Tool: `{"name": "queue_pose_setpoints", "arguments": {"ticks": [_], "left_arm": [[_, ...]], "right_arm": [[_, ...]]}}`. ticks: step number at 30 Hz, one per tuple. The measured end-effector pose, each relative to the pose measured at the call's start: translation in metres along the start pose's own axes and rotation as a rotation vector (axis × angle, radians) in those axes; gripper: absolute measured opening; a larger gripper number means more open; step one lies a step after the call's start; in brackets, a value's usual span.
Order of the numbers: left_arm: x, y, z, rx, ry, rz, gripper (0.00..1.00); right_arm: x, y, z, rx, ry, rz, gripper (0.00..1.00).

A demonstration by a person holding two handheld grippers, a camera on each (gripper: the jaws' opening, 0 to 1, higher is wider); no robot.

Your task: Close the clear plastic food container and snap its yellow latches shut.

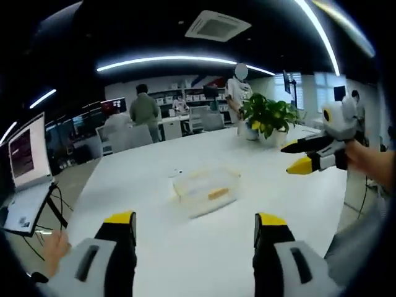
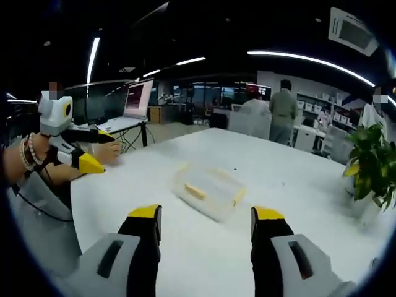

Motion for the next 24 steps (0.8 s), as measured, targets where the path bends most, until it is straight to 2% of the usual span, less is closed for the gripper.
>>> {"name": "queue_pose_setpoints", "arguments": {"ticks": [1, 3, 6, 8, 9, 10, 12, 13, 14, 16, 17, 19, 21, 24], "left_arm": [[-0.012, 0.0, -0.006, -0.013, 0.014, 0.006, 0.78], [-0.03, 0.001, -0.013, -0.023, 0.011, 0.016, 0.81], [-0.056, 0.001, -0.017, -0.039, -0.006, 0.037, 0.82], [-0.071, 0.002, -0.014, -0.026, -0.096, 0.06, 0.85], [-0.076, 0.003, -0.017, -0.03, -0.098, 0.078, 0.85], [-0.081, 0.002, -0.025, -0.034, -0.09, 0.097, 0.84], [-0.087, 0.003, -0.037, 0.01, -0.068, 0.135, 0.83], [-0.089, 0.001, -0.035, 0.047, -0.108, 0.136, 0.83], [-0.091, -0.005, -0.024, 0.091, -0.21, 0.12, 0.83], [-0.094, -0.02, -0.008, 0.114, -0.288, 0.062, 0.85], [-0.097, -0.023, -0.003, 0.116, -0.325, 0.057, 0.84], [-0.102, -0.025, 0.003, 0.126, -0.367, 0.053, 0.81], [-0.106, -0.022, -0.002, 0.123, -0.369, 0.064, 0.8], [-0.108, -0.018, -0.007, 0.103, -0.367, 0.081, 0.87]], "right_arm": [[-0.007, 0.002, -0.002, -0.001, 0.001, -0.002, 0.61], [-0.024, 0.0, -0.001, -0.01, -0.006, -0.058, 0.59], [-0.046, -0.001, 0.008, 0.032, -0.074, -0.127, 0.59], [-0.061, 0.004, 0.007, 0.057, -0.087, -0.125, 0.59], [-0.066, 0.004, 0.008, 0.068, -0.101, -0.145, 0.56], [-0.076, 0.003, 0.011, 0.056, -0.16, -0.198, 0.51], [-0.092, 0.006, 0.011, 0.03, -0.201, -0.242, 0.46], [-0.098, 0.01, 0.009, 0.022, -0.205, -0.251, 0.47], [-0.104, 0.014, 0.007, 0.017, -0.213, -0.251, 0.5], [-0.108, 0.02, 0.001, -0.006, -0.205, -0.241, 0.6], [-0.109, 0.022, -0.006, 0.007, -0.166, -0.247, 0.63], [-0.11, 0.025, -0.015, 0.011, -0.125, -0.241, 0.61], [-0.112, 0.029, -0.023, 0.013, -0.114, -0.254, 0.59], [-0.112, 0.037, -0.032, 0.039, -0.124, -0.238, 0.59]]}}
Point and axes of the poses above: the point that each gripper's makers call its tool centre point, and the gripper's own axes: x roughly forward along the fingers, y roughly to its left, z roughly out of its top, the point moved 4 cm from there along -x, roughly backward along the fingers, and after that the axes turned 9 degrees about -z, right-handed, at the moved point
